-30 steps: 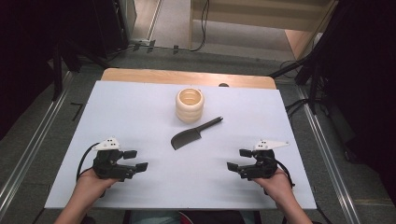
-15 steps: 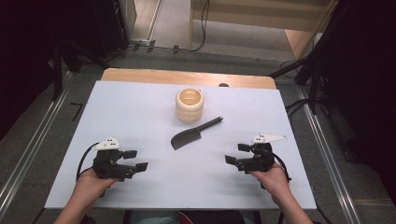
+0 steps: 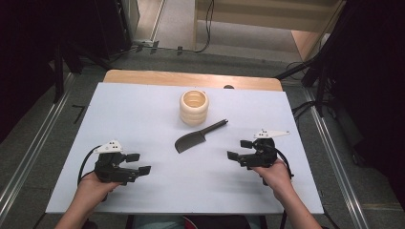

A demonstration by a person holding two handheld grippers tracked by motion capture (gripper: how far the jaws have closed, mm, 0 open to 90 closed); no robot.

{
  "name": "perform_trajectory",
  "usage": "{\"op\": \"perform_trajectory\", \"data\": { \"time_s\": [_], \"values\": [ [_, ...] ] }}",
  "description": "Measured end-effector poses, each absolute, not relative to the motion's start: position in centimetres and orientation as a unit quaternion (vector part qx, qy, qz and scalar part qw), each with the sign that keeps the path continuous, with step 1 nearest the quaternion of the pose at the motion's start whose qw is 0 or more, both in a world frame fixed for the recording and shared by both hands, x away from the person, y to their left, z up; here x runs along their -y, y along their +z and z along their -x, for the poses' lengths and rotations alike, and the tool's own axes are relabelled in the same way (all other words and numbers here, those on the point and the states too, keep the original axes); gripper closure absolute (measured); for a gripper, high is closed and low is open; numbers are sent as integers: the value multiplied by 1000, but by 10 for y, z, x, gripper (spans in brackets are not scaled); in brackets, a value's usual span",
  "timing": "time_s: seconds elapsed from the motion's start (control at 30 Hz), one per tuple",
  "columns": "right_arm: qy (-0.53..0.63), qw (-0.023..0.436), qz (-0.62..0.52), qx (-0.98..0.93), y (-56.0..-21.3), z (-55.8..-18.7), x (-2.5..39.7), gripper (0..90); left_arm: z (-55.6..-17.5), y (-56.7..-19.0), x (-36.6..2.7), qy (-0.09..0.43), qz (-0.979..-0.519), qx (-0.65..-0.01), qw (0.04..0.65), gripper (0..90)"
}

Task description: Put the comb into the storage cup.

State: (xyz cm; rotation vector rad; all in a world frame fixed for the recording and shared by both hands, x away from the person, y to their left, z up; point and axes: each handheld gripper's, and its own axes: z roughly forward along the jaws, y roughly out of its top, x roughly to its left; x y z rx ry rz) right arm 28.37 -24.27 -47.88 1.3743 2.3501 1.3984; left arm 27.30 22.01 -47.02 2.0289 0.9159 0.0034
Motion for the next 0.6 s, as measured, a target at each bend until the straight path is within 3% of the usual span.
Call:
{"op": "perform_trajectory", "data": {
  "time_s": [0.6],
  "values": [
    [453, 44, -441, -774, -468, -306, 233, 131, -273, -470, -220, 0, -818, -369, 442, 259]
  ]
}}
